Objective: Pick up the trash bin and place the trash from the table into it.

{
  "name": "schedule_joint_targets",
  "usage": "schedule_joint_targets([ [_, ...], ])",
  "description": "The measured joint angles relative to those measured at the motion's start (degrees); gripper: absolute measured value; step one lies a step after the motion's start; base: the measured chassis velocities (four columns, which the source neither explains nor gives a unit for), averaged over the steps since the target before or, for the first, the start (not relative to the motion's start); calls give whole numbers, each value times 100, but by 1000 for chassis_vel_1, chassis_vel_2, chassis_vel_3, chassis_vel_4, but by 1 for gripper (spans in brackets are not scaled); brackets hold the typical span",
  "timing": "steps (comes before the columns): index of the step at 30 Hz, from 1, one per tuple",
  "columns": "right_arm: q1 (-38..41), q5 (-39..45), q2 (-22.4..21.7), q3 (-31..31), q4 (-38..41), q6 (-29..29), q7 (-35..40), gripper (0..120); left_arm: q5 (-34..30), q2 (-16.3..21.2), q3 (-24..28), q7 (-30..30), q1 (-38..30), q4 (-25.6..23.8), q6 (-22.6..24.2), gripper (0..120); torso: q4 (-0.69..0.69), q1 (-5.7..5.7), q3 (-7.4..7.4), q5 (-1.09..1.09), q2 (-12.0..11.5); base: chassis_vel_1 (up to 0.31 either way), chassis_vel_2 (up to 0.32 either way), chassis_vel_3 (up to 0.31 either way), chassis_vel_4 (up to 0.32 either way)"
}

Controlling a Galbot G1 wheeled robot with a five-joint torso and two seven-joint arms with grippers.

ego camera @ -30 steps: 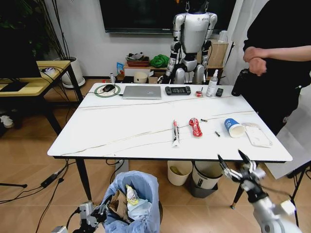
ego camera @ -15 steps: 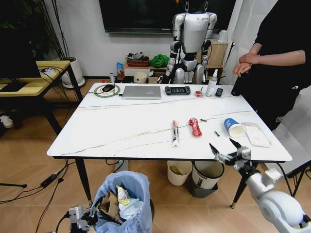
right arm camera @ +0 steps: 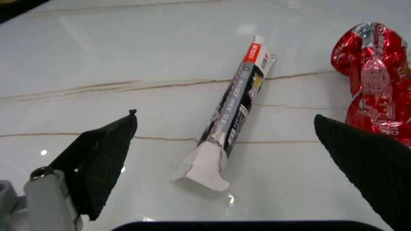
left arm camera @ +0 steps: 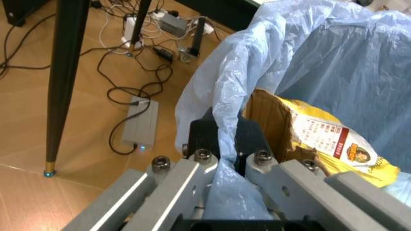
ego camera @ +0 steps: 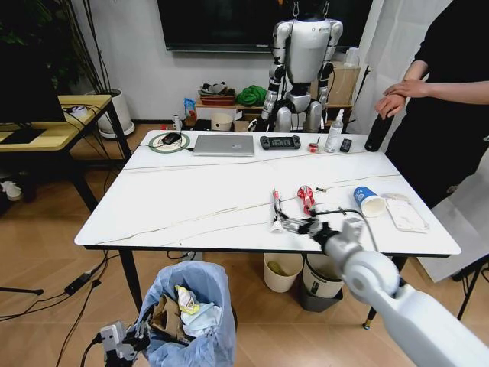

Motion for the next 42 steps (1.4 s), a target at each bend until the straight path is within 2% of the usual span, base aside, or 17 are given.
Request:
schedule_joint_targets([
  [7, 315, -94, 367, -107, -514, -208, 17, 100, 18, -71, -19, 1, -10, -42, -10, 0, -1, 0, 0, -1, 1, 0, 0, 0, 0],
  [15, 397, -194, 611, -194, -786, -107, -34, 100, 15, -36, -19, -7, -61, -30, -3, 0, -1, 0, -1, -1, 1, 0, 0, 0, 0],
  [20, 400, -503, 666, -284, -938, 1, -105, 86, -4, -20, -17, -10, -69, -6, -1, 0, -1, 0, -1, 0, 1, 0, 0, 0, 0],
  [25, 377, -692, 626, -325, -969, 71, -145, 65, -20, 5, -26, -10, -73, 2, -1, 0, -1, 0, -1, -1, 1, 0, 0, 0, 0],
  [26, 377, -692, 626, -325, -969, 71, -145, 65, -20, 5, -26, -10, -73, 2, -1, 0, -1, 0, -1, -1, 1, 0, 0, 0, 0],
  [32, 270, -737, 556, -336, -927, 109, -184, 39, -26, 25, -29, -13, -77, 3, 0, 0, -1, 0, -1, 0, 1, 0, 0, 0, 0],
  [35, 260, -739, 546, -339, -923, 115, -187, 33, -28, 27, -29, -13, -77, 3, 0, 0, -1, -1, -1, 0, 1, 0, 0, 0, 0],
  [37, 256, -741, 534, -337, -921, 131, -202, 21, -32, 33, -33, -13, -75, 6, 0, 0, -1, 0, -1, 0, 1, 0, 0, 0, 0],
  [42, 256, -735, 498, -317, -876, 152, -231, 11, -37, 40, -38, -15, -76, 5, 2, 0, -1, 0, -1, 0, 1, 0, 0, 0, 0],
])
